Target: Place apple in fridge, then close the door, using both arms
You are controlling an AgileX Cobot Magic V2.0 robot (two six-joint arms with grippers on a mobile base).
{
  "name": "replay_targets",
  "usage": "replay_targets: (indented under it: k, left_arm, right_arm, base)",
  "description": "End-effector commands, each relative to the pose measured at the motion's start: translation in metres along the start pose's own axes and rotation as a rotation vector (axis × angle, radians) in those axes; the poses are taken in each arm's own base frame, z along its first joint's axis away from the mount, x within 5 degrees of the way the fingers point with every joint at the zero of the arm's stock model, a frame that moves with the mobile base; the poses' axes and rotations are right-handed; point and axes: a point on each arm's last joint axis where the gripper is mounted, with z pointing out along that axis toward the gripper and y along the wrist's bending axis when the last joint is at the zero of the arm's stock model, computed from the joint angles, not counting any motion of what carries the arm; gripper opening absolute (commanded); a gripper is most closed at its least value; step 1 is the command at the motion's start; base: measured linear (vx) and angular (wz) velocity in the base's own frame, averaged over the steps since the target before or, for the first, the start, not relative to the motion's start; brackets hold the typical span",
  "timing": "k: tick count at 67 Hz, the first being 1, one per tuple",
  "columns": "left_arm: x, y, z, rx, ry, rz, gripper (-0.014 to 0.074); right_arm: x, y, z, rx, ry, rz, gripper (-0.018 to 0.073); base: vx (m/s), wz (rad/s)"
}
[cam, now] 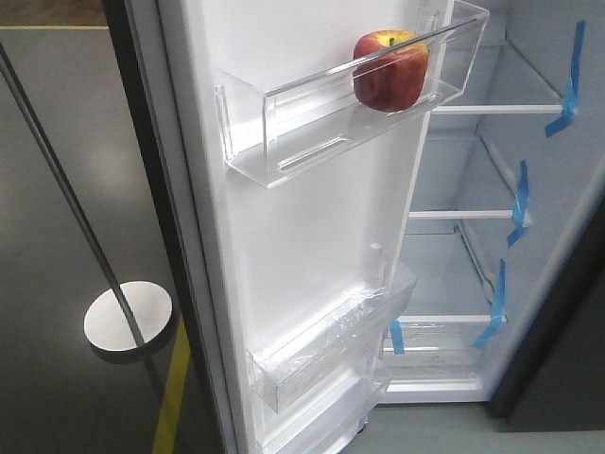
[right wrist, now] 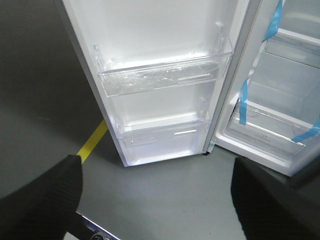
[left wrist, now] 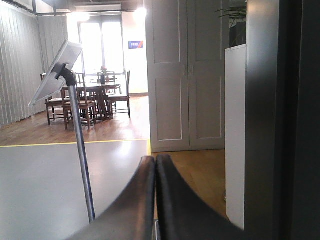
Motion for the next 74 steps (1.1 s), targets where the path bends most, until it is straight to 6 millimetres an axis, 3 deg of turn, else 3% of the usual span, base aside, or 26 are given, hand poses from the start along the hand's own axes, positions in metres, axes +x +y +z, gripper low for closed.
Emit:
replay_targets:
  k: [1, 23, 74]
  left_arm:
    - [-0.004, 0.000, -0.001, 0.005, -0.078, -0.009, -0.0006]
    - [-0.004, 0.000, -0.001, 0.005, -0.078, -0.009, -0.0006]
    - [-0.003, 0.000, -0.001, 0.003, -0.048, -0.082, -0.0006]
  right_arm:
    - [-0.002, 0.002, -0.009, -0.009, -0.038, -0.001, 0.0580]
    - [0.014, 0.004, -0.015, -0.020, 0.046, -0.003, 0.0580]
    - [0.016, 0.004, -0.015, -0.021, 0.069, -0.004, 0.0580]
  base:
    - [0.00, 0.00]
    - [0.00, 0.00]
    - [0.00, 0.00]
